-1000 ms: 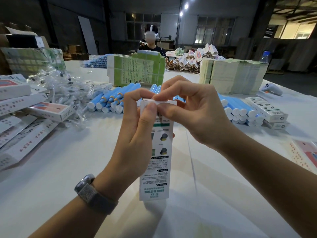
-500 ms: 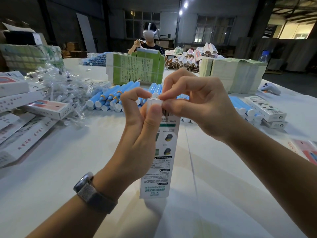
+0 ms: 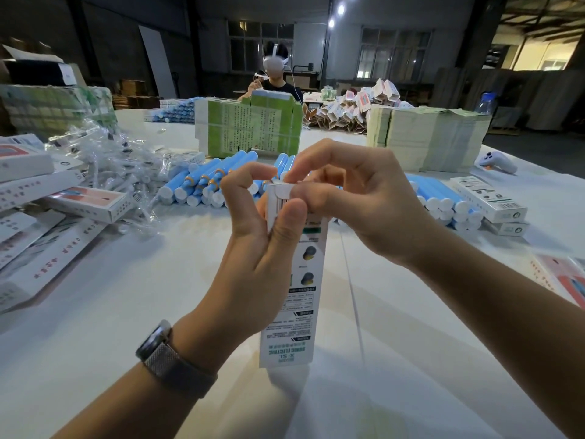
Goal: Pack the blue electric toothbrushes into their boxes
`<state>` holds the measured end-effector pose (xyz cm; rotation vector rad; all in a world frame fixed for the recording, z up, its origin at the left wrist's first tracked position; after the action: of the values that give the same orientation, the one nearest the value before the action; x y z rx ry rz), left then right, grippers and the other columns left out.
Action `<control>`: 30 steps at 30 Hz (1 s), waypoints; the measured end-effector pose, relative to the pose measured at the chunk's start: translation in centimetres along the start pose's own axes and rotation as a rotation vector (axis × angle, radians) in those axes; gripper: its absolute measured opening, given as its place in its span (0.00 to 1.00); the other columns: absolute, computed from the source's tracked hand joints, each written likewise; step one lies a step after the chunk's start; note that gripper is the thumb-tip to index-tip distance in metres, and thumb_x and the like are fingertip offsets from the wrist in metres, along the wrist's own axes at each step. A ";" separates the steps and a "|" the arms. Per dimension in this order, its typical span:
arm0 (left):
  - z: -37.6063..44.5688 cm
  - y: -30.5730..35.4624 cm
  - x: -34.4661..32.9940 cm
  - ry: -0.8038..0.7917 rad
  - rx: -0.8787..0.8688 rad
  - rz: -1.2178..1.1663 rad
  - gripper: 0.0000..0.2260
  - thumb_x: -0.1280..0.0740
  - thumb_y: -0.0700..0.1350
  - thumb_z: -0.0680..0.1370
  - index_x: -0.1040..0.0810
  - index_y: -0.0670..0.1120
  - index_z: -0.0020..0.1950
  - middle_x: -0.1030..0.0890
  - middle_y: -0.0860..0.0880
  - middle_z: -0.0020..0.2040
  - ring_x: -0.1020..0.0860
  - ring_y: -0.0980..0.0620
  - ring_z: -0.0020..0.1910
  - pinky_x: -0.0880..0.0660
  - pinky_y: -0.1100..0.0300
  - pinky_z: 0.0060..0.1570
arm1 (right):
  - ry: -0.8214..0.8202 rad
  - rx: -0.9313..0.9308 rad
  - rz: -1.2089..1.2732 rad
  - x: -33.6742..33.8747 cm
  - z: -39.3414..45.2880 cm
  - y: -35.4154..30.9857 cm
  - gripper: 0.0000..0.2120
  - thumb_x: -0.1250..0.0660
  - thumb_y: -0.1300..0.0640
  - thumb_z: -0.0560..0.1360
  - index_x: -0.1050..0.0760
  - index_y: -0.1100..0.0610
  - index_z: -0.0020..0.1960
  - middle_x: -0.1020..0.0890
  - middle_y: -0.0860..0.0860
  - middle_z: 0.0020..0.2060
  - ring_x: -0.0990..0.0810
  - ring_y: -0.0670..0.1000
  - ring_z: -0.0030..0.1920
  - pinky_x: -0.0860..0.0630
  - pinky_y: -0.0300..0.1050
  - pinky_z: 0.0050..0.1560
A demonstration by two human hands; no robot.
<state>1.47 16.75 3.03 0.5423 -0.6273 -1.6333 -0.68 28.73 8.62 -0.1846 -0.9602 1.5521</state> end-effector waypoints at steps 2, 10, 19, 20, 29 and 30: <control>0.1 0.1 -0.2 -0.006 -0.016 0.016 0.09 0.41 0.53 0.80 0.40 0.62 0.57 0.18 0.51 0.45 0.18 0.52 0.37 0.22 0.56 0.38 | 0.026 -0.001 -0.029 0.3 0.1 -0.1 0.04 0.31 0.61 0.74 0.20 0.52 0.45 0.19 0.45 0.35 0.21 0.49 0.35 0.24 0.47 0.33; -0.3 0.6 -0.8 -0.061 -0.066 0.017 0.13 0.40 0.49 0.81 0.42 0.58 0.61 0.18 0.53 0.50 0.18 0.53 0.37 0.21 0.56 0.38 | -0.021 0.071 -0.023 1.5 0.5 -1.3 0.03 0.30 0.62 0.72 0.20 0.55 0.42 0.22 0.67 0.38 0.25 0.72 0.40 0.26 0.63 0.35; -0.2 0.8 -0.4 -0.011 -0.065 0.054 0.10 0.42 0.51 0.82 0.36 0.67 0.56 0.24 0.36 0.47 0.24 0.33 0.35 0.24 0.37 0.32 | -0.061 0.077 0.046 1.1 0.4 -0.7 0.05 0.33 0.64 0.74 0.20 0.56 0.46 0.22 0.53 0.42 0.23 0.60 0.41 0.27 0.62 0.37; -0.2 0.8 -0.3 -0.001 -0.061 0.057 0.09 0.42 0.51 0.83 0.36 0.66 0.56 0.24 0.37 0.47 0.24 0.33 0.35 0.24 0.37 0.32 | -0.048 0.080 0.046 0.9 0.3 -0.4 0.06 0.34 0.64 0.75 0.20 0.56 0.48 0.22 0.54 0.43 0.23 0.60 0.42 0.26 0.63 0.38; -0.2 1.0 0.0 0.060 -0.055 0.061 0.05 0.43 0.49 0.82 0.39 0.55 0.55 0.24 0.43 0.45 0.22 0.39 0.34 0.21 0.40 0.32 | 0.092 0.179 0.010 -0.7 -0.3 0.8 0.09 0.35 0.67 0.77 0.21 0.63 0.56 0.22 0.57 0.46 0.22 0.48 0.49 0.25 0.38 0.47; -0.2 1.0 0.0 0.061 -0.060 0.054 0.05 0.43 0.49 0.82 0.39 0.55 0.56 0.24 0.44 0.45 0.22 0.40 0.34 0.21 0.39 0.32 | 0.099 0.193 0.005 -0.7 -0.4 0.8 0.09 0.35 0.67 0.78 0.21 0.62 0.56 0.21 0.58 0.47 0.22 0.49 0.49 0.24 0.38 0.47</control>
<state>2.39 16.57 3.54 0.5255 -0.5414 -1.5738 -0.84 28.34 7.55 -0.1261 -0.7280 1.6145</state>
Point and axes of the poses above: each hand's wrist, its own z-axis towards the middle knuckle, its own x-axis out of the back of the hand, y = z × x, the point moved 5 cm from there along z, towards the middle knuckle
